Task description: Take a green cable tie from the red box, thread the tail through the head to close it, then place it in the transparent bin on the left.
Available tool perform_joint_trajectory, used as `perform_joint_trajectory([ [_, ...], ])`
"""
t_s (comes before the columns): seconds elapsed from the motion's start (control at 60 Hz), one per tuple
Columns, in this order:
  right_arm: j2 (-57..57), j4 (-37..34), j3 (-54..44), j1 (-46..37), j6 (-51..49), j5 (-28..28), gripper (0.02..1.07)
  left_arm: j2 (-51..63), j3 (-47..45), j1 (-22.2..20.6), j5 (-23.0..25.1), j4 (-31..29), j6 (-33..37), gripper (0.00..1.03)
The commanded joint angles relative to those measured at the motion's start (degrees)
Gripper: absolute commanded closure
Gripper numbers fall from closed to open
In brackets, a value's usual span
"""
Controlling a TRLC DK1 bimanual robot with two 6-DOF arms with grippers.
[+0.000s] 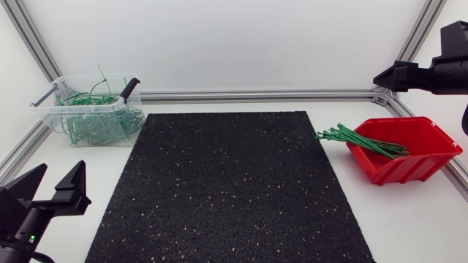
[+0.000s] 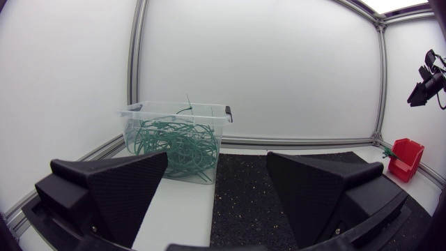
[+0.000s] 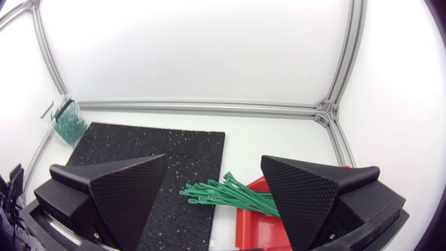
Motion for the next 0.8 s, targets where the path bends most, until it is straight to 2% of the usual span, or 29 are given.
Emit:
perform_joint_trajectory([
  [0.0, 3.9, -2.6, 3.9, 0.0, -8.5, -0.7, 0.1, -0.3, -2.3, -0.1, 0.1, -1.0, -1.2, 0.04],
  [0.133, 6.5, -6.5, 7.1, 1.3, -17.9, 0.3, 0.09, -0.3, -2.3, -0.4, 0.1, -1.0, -1.3, 0.04],
  [0.35, 9.2, -12.1, 6.5, 2.8, -42.6, -1.9, 0.08, -0.2, -2.3, -0.6, 0.1, -1.0, -1.3, 0.04],
  [0.517, 15.6, -21.2, 12.0, 3.0, -55.1, -2.5, 0.06, -0.2, -2.3, -0.7, 0.1, -1.0, -1.3, 0.04],
  [0.783, 17.3, -24.3, 12.5, 5.1, -69.7, -1.2, 0.07, -0.2, -2.3, -0.7, 0.1, -1.1, -1.3, 0.04],
])
